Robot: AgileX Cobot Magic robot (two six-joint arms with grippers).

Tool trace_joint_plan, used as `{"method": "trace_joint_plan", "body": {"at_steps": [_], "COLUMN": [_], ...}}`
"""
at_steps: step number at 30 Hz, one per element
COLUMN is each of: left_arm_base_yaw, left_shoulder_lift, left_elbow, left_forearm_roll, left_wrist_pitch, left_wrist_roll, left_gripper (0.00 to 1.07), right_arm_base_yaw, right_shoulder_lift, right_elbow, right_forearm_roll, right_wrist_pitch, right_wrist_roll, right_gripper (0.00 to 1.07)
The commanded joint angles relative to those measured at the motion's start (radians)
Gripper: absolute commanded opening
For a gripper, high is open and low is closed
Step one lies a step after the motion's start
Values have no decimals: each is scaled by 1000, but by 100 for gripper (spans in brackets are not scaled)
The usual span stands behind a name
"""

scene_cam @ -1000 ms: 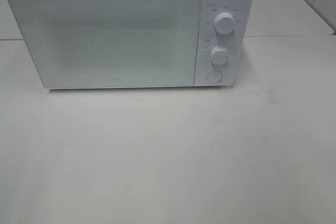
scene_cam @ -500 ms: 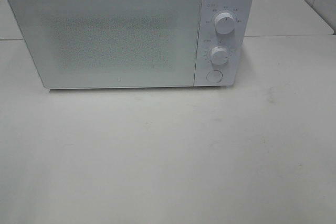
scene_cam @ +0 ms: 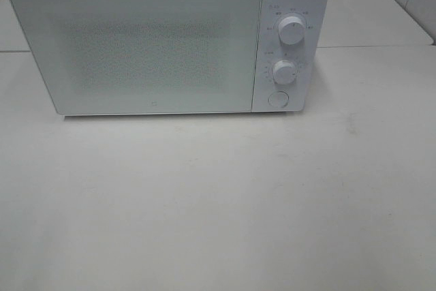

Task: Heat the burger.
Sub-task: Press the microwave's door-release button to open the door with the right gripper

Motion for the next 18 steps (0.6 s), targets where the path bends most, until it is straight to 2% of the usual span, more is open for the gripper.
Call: {"method": "trace_joint_plan", "body": {"at_steps": [1, 18], "left_arm_base_yaw": [2, 2], "left_shoulder_lift": [-14, -14], "left_elbow": [5, 5], "left_forearm_roll": [3, 3], "left_wrist_pitch": [1, 1], "left_wrist_roll": [0, 0], "left_gripper": [98, 98], "right_arm_base_yaw": [-3, -3], "right_shoulder_lift": [74, 484], "right_elbow": [-10, -10], "right_forearm_roll": [-8, -8], "right_wrist_pitch": [-105, -497], "right_wrist_roll": [3, 3], "right_gripper": [71, 71]}}
